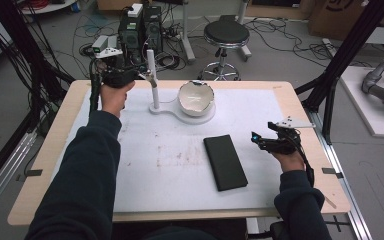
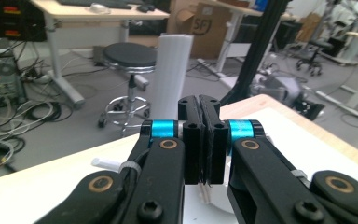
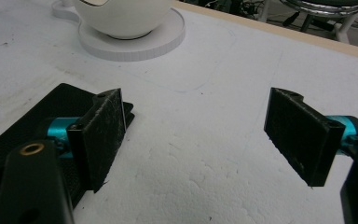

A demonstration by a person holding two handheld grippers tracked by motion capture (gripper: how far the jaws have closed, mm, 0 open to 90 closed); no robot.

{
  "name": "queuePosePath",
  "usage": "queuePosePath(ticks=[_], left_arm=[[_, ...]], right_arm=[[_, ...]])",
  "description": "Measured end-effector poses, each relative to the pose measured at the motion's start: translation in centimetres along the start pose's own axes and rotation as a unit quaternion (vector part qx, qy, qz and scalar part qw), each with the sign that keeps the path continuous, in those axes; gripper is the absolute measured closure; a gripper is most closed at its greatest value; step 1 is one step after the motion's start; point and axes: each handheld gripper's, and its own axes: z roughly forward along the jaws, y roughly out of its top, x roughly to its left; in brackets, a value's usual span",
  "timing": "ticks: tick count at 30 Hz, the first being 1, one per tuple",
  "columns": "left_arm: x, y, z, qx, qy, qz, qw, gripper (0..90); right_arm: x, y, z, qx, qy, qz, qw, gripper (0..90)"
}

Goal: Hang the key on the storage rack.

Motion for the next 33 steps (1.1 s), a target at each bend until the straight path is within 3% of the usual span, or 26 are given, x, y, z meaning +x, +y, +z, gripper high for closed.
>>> queuePosePath(ticks=[1, 2, 4, 7, 12, 13, 15, 17, 18, 21, 26, 33], left_arm=[[0.1, -0.2, 0.0, 0.002, 0.019, -0.007, 0.9998, 84.6], [0.1, -0.2, 0.0, 0.002, 0.019, -0.007, 0.9998, 77.1], [0.4, -0.8, -0.1, 0.013, 0.038, -0.010, 0.9991, 72.0], [0.5, -1.6, -0.5, 0.014, 0.040, -0.012, 0.9990, 61.1], [0.6, -6.1, -3.0, 0.000, 0.036, -0.007, 0.9993, 36.2], [0.6, -6.1, -3.0, 0.000, 0.036, -0.007, 0.9993, 32.2], [0.7, -7.6, -3.9, 0.000, 0.032, -0.005, 0.9995, 23.2], [0.4, -8.9, -5.0, 0.001, 0.019, -0.002, 0.9998, 23.0], [0.0, -9.8, -5.8, -0.007, 0.015, 0.009, 0.9998, 21.5], [-0.4, -10.8, -6.7, -0.015, 0.012, 0.020, 0.9996, 18.9], [-1.0, -12.3, -7.9, 0.000, 0.014, 0.053, 0.9985, 18.9], [-1.5, -13.4, -8.4, 0.016, 0.013, 0.060, 0.9980, 18.9]], right_arm=[[0.0, 0.0, -0.1, 0.001, -0.001, -0.001, 1.0000, 20.6], [0.0, 0.0, -0.1, 0.001, -0.001, -0.001, 1.0000, 20.6], [-0.1, 0.0, -0.1, -0.002, -0.001, 0.000, 1.0000, 20.6], [0.0, 0.0, -0.1, 0.000, -0.001, -0.001, 1.0000, 20.6], [0.1, 0.0, 0.2, 0.007, 0.001, -0.004, 1.0000, 20.6], [0.1, 0.0, 0.2, 0.007, 0.001, -0.004, 1.0000, 20.6], [0.2, 0.0, 0.5, 0.015, 0.001, -0.005, 0.9999, 20.6], [0.3, 0.0, 0.7, 0.019, 0.002, -0.011, 0.9998, 20.6], [0.5, 0.0, 0.9, 0.024, 0.004, -0.015, 0.9996, 20.6], [0.6, 0.1, 1.1, 0.027, 0.006, -0.015, 0.9995, 20.6], [0.7, 0.3, 1.7, 0.030, 0.008, -0.016, 0.9994, 20.6], [1.1, 0.4, 1.3, 0.027, 0.006, -0.021, 0.9994, 20.6]])
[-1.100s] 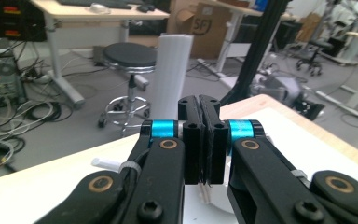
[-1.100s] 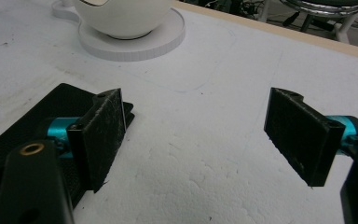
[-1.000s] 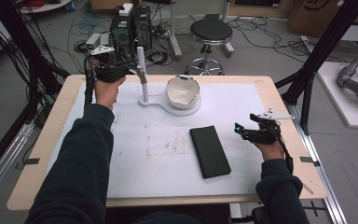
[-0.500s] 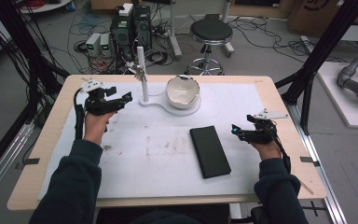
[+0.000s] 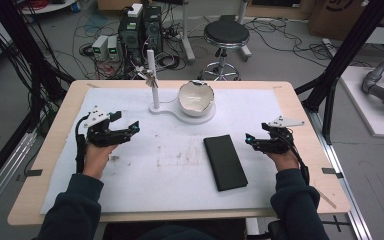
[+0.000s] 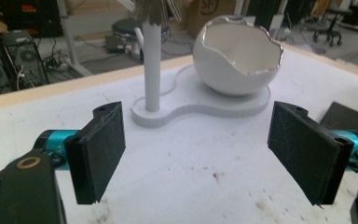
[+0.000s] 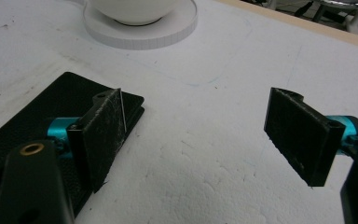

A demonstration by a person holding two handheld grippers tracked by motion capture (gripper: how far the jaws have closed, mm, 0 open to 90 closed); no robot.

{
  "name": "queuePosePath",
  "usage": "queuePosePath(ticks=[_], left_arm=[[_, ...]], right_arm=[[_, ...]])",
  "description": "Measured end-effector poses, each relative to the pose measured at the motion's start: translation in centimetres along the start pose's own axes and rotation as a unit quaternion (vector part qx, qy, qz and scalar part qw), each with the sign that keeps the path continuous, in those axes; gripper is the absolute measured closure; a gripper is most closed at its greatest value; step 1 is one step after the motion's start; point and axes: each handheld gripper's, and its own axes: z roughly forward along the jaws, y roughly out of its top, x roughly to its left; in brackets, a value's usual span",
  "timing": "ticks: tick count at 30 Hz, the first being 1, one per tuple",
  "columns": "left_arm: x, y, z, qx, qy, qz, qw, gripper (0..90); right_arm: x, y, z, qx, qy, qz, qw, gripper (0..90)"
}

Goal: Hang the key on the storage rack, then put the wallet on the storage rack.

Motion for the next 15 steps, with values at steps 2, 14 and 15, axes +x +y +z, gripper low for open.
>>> queuePosePath(ticks=[2, 14, 15], left_arm=[[-0.2, -0.1, -0.2, -0.003, -0.003, 0.004, 1.0000, 18.9], [-0.1, -2.2, -0.4, 0.001, -0.027, -0.012, 0.9996, 18.9], [-0.1, -2.2, -0.4, 0.001, -0.027, -0.012, 0.9996, 18.9]], right_arm=[[0.1, 0.0, -0.1, 0.000, 0.000, -0.001, 1.0000, 20.6], [0.7, -0.4, 0.4, 0.014, 0.023, -0.004, 0.9996, 20.6], [0.8, -0.4, 0.5, 0.016, 0.026, -0.007, 0.9995, 20.6]])
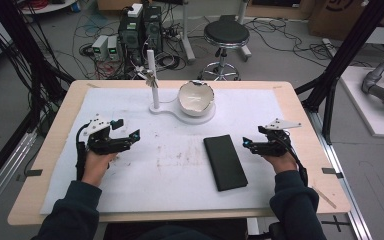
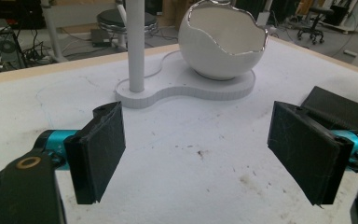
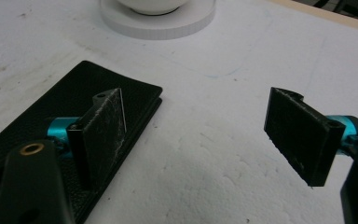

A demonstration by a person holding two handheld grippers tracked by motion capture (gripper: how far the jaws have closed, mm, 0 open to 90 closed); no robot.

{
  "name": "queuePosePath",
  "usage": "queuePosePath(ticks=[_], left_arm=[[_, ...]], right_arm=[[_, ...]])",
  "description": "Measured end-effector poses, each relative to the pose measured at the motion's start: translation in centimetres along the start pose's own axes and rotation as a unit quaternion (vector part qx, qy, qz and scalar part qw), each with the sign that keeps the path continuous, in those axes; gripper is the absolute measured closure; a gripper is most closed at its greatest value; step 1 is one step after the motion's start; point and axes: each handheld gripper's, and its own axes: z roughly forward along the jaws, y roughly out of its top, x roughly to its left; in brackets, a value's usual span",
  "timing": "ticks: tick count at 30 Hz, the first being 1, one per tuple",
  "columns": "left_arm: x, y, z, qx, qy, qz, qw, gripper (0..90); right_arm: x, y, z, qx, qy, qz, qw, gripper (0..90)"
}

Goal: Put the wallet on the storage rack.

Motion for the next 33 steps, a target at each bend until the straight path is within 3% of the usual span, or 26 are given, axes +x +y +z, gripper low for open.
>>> queuePosePath(ticks=[5, 6, 11, 16, 21, 22, 26, 28, 33], left_arm=[[-0.3, -0.2, 0.0, 0.006, 0.004, 0.006, 1.0000, 19.0], [-0.5, -0.2, -0.1, 0.006, 0.004, 0.010, 0.9999, 19.6], [-1.1, -0.3, 0.4, 0.008, 0.003, 0.017, 0.9998, 20.6], [-1.7, -0.4, 0.8, 0.014, 0.002, 0.030, 0.9995, 22.1], [-2.3, -0.8, 1.0, 0.027, -0.005, 0.043, 0.9987, 22.8], [-2.4, -0.9, 1.0, 0.029, -0.006, 0.042, 0.9987, 23.0], [-2.3, -1.0, 1.1, 0.034, -0.004, 0.039, 0.9986, 23.3], [-2.1, -1.1, 1.3, 0.035, -0.003, 0.037, 0.9987, 24.0], [-1.9, -1.2, 1.4, 0.040, -0.002, 0.031, 0.9987, 24.5]], right_arm=[[0.6, -0.1, 0.2, 0.008, 0.021, -0.009, 0.9997, 20.6], [0.7, -0.4, 0.2, 0.008, 0.040, -0.001, 0.9992, 20.6], [1.0, -1.0, 0.2, 0.013, 0.061, 0.005, 0.9980, 20.5], [1.8, -1.4, 0.8, 0.051, 0.087, -0.003, 0.9949, 20.6], [2.1, -1.5, 1.6, 0.065, 0.107, 0.007, 0.9921, 20.8], [2.5, -1.5, 2.4, 0.079, 0.117, 0.005, 0.9899, 20.8], [2.8, -1.5, 3.2, 0.092, 0.123, -0.008, 0.9881, 20.8], [3.3, -1.0, 3.2, 0.084, 0.099, -0.032, 0.9911, 20.8], [4.9, 0.0, 3.2, 0.070, 0.104, -0.040, 0.9913, 21.2]])
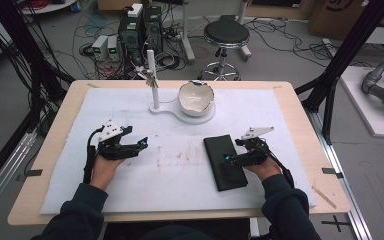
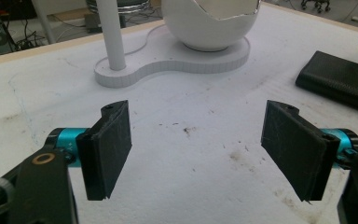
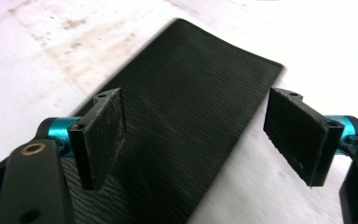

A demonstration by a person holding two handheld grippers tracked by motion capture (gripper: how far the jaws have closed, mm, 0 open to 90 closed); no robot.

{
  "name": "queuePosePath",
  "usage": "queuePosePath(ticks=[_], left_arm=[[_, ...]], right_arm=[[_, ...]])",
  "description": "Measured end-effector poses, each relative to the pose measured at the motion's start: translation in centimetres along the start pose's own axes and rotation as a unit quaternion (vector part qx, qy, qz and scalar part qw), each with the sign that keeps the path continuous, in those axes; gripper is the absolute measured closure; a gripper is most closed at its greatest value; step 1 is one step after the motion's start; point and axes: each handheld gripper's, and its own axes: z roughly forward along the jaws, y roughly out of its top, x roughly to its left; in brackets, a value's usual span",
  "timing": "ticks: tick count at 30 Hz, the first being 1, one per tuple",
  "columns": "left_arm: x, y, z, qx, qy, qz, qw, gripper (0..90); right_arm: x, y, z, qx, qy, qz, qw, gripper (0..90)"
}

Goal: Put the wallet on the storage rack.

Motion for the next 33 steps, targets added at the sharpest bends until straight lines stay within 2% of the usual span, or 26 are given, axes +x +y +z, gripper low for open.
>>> queuePosePath(ticks=[2, 4, 6, 8, 9, 10, 12, 13, 14, 16, 17, 18, 20, 21, 23, 24, 25, 26, 27, 28, 29, 30, 32, 33], left_arm=[[0.1, 0.0, -0.2, -0.003, 0.002, -0.002, 1.0000, 24.5], [0.1, 0.1, -0.3, -0.006, 0.004, -0.005, 1.0000, 24.5], [0.1, 0.1, -0.5, -0.009, 0.003, -0.005, 0.9999, 24.5], [0.1, 0.1, -0.6, -0.010, 0.006, -0.006, 0.9999, 24.8], [0.1, 0.1, -0.6, -0.010, 0.005, -0.007, 0.9999, 24.8], [0.1, 0.1, -0.6, -0.010, 0.005, -0.007, 0.9999, 24.8], [0.2, 0.1, -0.7, -0.011, 0.006, -0.009, 0.9999, 24.8], [0.2, 0.1, -0.7, -0.011, 0.006, -0.009, 0.9999, 24.8], [0.3, 0.1, -0.7, -0.010, 0.007, -0.009, 0.9999, 24.8], [0.3, 0.1, -0.7, -0.011, 0.008, -0.011, 0.9998, 24.9], [0.3, 0.1, -0.7, -0.011, 0.008, -0.011, 0.9998, 24.9], [0.4, 0.1, -0.7, -0.011, 0.008, -0.011, 0.9998, 25.0], [0.5, 0.0, -0.6, -0.011, 0.009, -0.014, 0.9998, 25.1], [0.5, 0.0, -0.6, -0.011, 0.008, -0.017, 0.9998, 25.1], [0.5, 0.0, -0.6, -0.012, 0.007, -0.018, 0.9997, 25.1], [0.5, 0.0, -0.6, -0.012, 0.007, -0.018, 0.9997, 25.1], [0.5, 0.0, -0.6, -0.011, 0.007, -0.018, 0.9997, 25.1], [0.5, 0.0, -0.6, -0.011, 0.007, -0.019, 0.9997, 25.1], [0.5, 0.0, -0.6, -0.011, 0.006, -0.019, 0.9997, 25.1], [0.5, 0.0, -0.6, -0.011, 0.006, -0.020, 0.9997, 25.1], [0.5, 0.0, -0.6, -0.011, 0.006, -0.020, 0.9997, 25.1], [0.6, 0.0, -0.7, -0.010, 0.006, -0.020, 0.9997, 25.1], [0.6, 0.0, -0.7, -0.011, 0.006, -0.022, 0.9997, 25.1], [0.7, -0.1, -0.7, -0.010, 0.007, -0.022, 0.9997, 25.1]], right_arm=[[0.4, 0.2, 0.2, 0.002, 0.005, -0.003, 1.0000, 23.5], [1.3, 0.4, 1.2, 0.027, 0.013, -0.014, 0.9994, 27.7], [1.6, 0.4, 1.3, 0.030, 0.005, -0.023, 0.9993, 28.0], [1.5, 0.4, 1.2, 0.032, 0.004, -0.026, 0.9991, 32.7], [1.3, 0.3, 1.0, 0.032, -0.003, -0.036, 0.9988, 41.6], [1.3, 0.3, 1.0, 0.032, -0.003, -0.036, 0.9988, 41.6], [0.6, 0.2, 0.7, 0.033, -0.009, -0.048, 0.9983, 48.8], [0.6, 0.2, 0.7, 0.033, -0.009, -0.048, 0.9983, 48.8], [0.5, 0.2, 0.6, 0.036, -0.025, -0.041, 0.9982, 47.4], [0.9, 0.4, 0.6, 0.042, -0.042, -0.027, 0.9979, 39.6], [0.9, 0.4, 0.6, 0.042, -0.042, -0.027, 0.9979, 39.6], [1.6, 0.7, 0.8, 0.040, -0.053, -0.022, 0.9975, 27.5], [2.7, 1.0, 1.1, 0.028, -0.056, -0.017, 0.9979, 20.2], [3.4, 1.2, 1.4, 0.019, -0.062, -0.019, 0.9977, 19.9], [4.6, 1.6, 2.1, 0.023, -0.062, -0.029, 0.9974, 19.9], [4.6, 1.6, 2.1, 0.023, -0.062, -0.029, 0.9974, 19.9], [5.8, 1.7, 3.0, 0.042, -0.057, -0.046, 0.9964, 19.8], [5.8, 1.7, 3.0, 0.042, -0.057, -0.046, 0.9964, 19.8], [6.5, 1.7, 3.5, 0.057, -0.068, -0.070, 0.9936, 16.6], [6.6, 1.7, 3.5, 0.064, -0.075, -0.084, 0.9916, 18.6], [6.6, 1.7, 3.5, 0.066, -0.081, -0.088, 0.9906, 24.3], [6.5, 1.8, 3.3, 0.066, -0.087, -0.087, 0.9903, 28.4], [6.0, 1.7, 3.1, 0.066, -0.085, -0.080, 0.9909, 29.5], [5.9, 1.7, 3.0, 0.069, -0.091, -0.082, 0.9901, 30.9]])
